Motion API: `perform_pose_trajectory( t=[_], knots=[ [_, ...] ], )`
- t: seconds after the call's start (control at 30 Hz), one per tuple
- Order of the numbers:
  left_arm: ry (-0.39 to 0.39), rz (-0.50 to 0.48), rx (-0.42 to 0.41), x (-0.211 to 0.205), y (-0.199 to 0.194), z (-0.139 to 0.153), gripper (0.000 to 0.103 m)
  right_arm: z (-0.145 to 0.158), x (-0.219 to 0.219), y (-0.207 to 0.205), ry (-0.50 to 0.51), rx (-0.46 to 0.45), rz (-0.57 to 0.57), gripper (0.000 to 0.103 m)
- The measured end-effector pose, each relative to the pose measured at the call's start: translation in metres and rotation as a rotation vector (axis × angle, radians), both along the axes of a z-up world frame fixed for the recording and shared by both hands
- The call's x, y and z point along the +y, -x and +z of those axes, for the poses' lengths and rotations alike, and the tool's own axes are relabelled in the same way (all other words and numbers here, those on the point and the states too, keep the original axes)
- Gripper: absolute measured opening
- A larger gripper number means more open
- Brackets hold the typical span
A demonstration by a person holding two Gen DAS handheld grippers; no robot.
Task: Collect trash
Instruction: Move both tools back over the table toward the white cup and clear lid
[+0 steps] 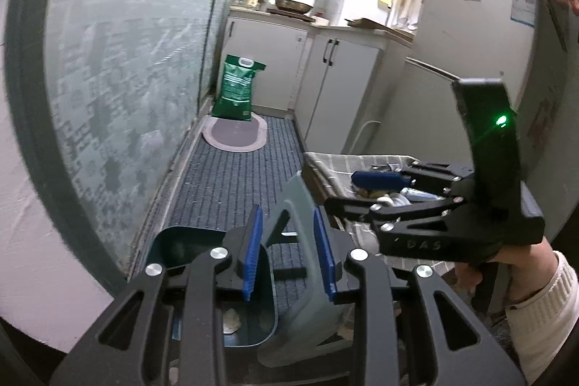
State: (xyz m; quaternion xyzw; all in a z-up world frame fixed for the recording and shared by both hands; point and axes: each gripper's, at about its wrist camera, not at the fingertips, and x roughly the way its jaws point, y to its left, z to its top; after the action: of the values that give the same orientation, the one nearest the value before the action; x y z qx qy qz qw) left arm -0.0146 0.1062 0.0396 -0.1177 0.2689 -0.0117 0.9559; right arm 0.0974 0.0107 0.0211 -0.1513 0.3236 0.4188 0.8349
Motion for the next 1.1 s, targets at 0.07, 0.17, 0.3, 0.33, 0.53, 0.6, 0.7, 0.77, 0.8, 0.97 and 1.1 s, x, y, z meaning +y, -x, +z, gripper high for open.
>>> perform_pose_trajectory(
  t=[0.07,0.17,0.3,0.33,0.53,0.6,0.7,0.77,0.8,0.97,1.1],
  knots=[
    [-0.003,-0.016,0.005,-0.010,-0.007,-0.002,0.031,0.004,-0.013,-0.002,-0.008,-0.013,-0.019,0.051],
    [-0.009,-0.038,0.015,-0.025,-0.017,-0.006,0.031,0.009,-0.035,-0.006,-0.019,-0.025,-0.049,0.051],
    [-0.015,-0.072,0.032,-0.047,-0.034,-0.013,0.031,0.010,-0.066,-0.012,-0.026,-0.033,-0.097,0.051],
    [-0.017,-0.079,0.032,-0.051,-0.036,-0.014,0.031,0.010,-0.075,-0.014,-0.023,-0.035,-0.110,0.051],
    [-0.032,-0.132,0.060,-0.084,-0.057,-0.025,0.031,-0.004,-0.117,-0.026,0.001,-0.023,-0.163,0.051],
    [-0.034,-0.147,0.076,-0.093,-0.064,-0.031,0.031,-0.012,-0.126,-0.029,0.015,-0.013,-0.162,0.051],
    [-0.034,-0.163,0.095,-0.103,-0.072,-0.037,0.031,-0.022,-0.136,-0.032,0.020,0.011,-0.149,0.051],
    [-0.033,-0.172,0.105,-0.110,-0.079,-0.041,0.031,-0.027,-0.143,-0.034,0.018,0.023,-0.143,0.051],
    [-0.034,-0.173,0.110,-0.114,-0.081,-0.043,0.031,-0.030,-0.146,-0.036,0.016,0.030,-0.142,0.051],
    [-0.042,-0.174,0.141,-0.126,-0.098,-0.052,0.033,-0.041,-0.156,-0.042,0.016,0.050,-0.143,0.051],
    [-0.044,-0.160,0.160,-0.128,-0.110,-0.060,0.035,-0.050,-0.160,-0.051,0.010,0.079,-0.139,0.051]
  ],
)
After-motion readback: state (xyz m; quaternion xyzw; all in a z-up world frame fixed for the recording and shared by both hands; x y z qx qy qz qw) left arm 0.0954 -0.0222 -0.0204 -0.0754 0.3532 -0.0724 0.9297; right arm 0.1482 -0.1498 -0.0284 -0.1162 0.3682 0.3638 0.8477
